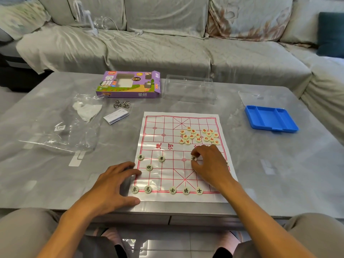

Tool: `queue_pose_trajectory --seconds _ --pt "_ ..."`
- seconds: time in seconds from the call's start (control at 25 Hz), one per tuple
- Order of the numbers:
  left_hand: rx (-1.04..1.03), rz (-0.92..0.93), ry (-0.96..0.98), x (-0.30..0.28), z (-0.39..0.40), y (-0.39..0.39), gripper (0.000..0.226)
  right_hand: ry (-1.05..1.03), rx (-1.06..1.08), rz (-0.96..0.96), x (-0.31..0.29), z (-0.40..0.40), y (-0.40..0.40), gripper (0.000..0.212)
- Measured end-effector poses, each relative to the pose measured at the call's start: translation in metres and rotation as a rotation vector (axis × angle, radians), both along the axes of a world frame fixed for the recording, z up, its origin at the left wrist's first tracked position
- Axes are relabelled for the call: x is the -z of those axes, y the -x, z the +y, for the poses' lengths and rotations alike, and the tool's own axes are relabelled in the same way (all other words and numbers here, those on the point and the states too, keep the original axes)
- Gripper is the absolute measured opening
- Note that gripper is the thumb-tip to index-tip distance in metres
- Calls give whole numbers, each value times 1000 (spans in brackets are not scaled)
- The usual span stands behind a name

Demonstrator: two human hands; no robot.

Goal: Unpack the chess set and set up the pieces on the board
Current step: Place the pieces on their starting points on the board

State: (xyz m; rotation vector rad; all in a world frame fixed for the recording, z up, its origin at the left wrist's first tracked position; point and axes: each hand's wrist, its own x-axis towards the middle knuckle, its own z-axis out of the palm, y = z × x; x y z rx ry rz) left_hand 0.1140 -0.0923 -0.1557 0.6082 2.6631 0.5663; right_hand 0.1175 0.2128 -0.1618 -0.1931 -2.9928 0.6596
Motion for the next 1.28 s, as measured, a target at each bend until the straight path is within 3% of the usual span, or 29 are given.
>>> queue_pose_trajectory --seconds 0.32,0.48,0.56,0.68,0.92,1.28 --pt "3 -7 -5 2 -1 1 79 90 -120 -41 -2 -12 6 35" --pt "7 -28 1 2 -2 2 79 111 -70 -29 -12 6 8 36" --pt "5 -29 12 1 -1 2 79 8 4 0 -18 33 4 33" --pt "2 -26 17 0 -1 0 79 -193 11 -106 -19 66 -7 34" --pt "1 -53 6 -1 0 1 76 -163 -81 -172 -11 76 -13 29" --pt "-6 -40 -12 -5 1 -1 82 -161 -7 -123 -1 80 -13 32"
